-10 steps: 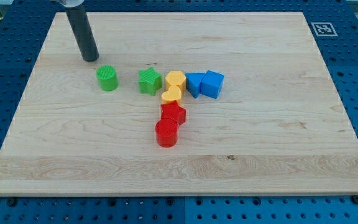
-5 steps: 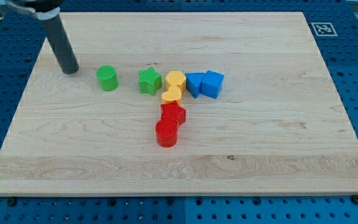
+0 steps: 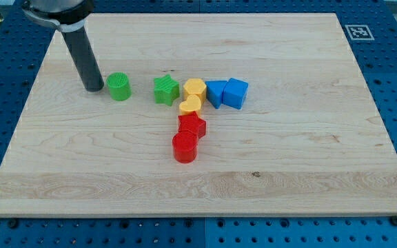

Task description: Push the green circle into the green star

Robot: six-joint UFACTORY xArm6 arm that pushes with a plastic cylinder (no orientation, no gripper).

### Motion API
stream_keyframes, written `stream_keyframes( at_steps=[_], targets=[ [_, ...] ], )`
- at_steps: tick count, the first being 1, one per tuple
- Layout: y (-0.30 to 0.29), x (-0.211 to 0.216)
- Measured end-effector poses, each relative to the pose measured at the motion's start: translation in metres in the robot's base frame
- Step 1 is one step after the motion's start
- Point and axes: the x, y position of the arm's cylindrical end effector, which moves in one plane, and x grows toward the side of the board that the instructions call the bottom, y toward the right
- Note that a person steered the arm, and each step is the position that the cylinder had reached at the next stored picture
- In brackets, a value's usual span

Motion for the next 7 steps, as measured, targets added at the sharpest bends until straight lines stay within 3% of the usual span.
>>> stream_keyframes(
  at_steps=[7],
  targets=[
    [0.049, 0.002]
  ],
)
